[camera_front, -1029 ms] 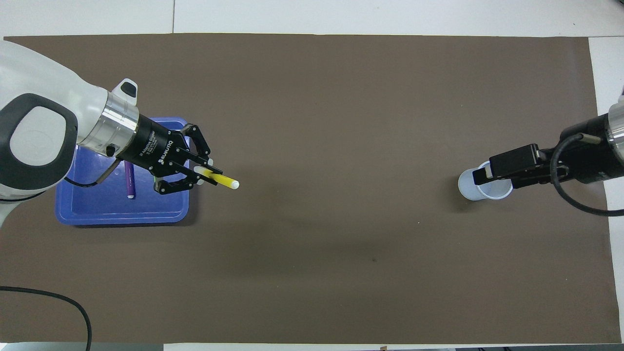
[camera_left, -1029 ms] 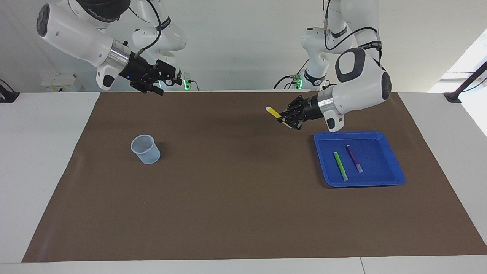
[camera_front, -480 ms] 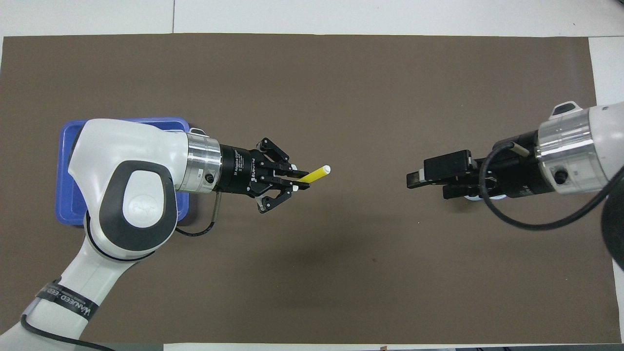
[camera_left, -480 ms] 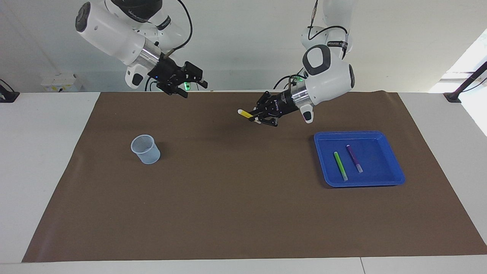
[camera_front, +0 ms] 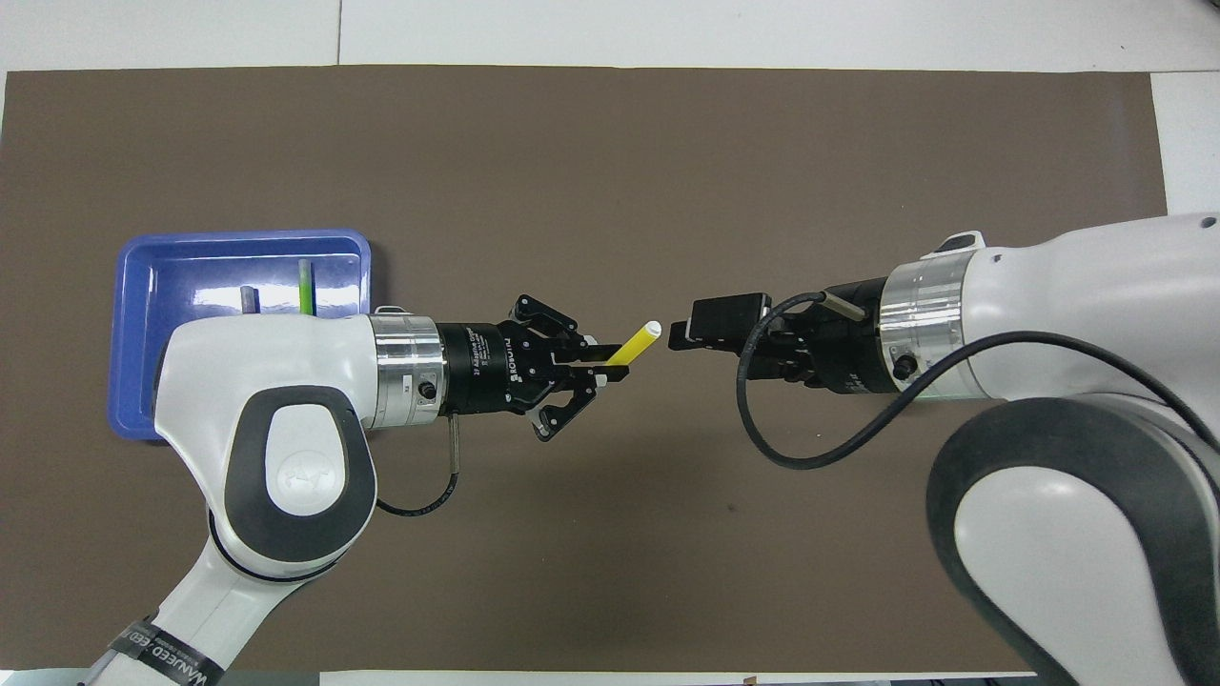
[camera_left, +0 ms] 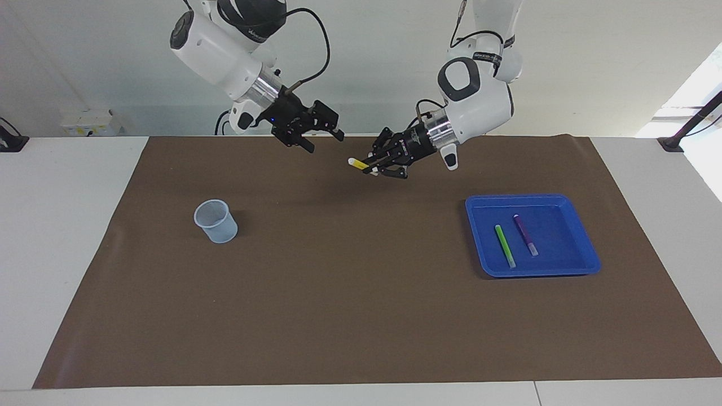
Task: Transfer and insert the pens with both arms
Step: 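Lift the yellow pen with the left gripper while the right gripper approaches, then grasp the yellow pen with the right gripper and open the left gripper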
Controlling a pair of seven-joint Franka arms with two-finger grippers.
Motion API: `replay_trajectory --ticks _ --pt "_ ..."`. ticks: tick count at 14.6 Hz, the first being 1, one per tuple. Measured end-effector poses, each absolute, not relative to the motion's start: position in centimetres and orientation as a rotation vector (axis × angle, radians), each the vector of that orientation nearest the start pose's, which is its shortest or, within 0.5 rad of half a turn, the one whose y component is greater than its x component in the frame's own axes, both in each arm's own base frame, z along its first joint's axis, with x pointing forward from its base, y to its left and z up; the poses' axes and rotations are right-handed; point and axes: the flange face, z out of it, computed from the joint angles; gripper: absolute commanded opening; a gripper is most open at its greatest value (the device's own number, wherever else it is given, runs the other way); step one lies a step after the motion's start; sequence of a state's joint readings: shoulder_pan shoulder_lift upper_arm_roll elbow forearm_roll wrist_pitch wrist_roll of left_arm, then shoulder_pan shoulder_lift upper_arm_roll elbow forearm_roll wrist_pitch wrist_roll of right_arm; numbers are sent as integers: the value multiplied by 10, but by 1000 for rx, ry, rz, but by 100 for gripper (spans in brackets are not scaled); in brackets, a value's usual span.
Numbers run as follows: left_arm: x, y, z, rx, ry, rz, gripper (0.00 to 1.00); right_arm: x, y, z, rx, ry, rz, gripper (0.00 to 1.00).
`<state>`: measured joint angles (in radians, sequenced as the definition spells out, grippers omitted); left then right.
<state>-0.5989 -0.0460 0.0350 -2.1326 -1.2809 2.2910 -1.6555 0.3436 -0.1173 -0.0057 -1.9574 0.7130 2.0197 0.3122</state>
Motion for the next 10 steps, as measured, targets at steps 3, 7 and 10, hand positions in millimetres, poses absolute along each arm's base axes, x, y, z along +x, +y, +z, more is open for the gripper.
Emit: replay_trajectory --ticks 3,7,10 --pt "461 -317 462 1328 1900 -1071 0 503 236 552 -2437 275 34 91" --pt "461 -317 462 1319 1901 -1073 0 505 241 551 -2432 285 9 69" --pt "461 -317 462 1318 1901 -1074 0 514 242 541 -2435 304 -2 61"
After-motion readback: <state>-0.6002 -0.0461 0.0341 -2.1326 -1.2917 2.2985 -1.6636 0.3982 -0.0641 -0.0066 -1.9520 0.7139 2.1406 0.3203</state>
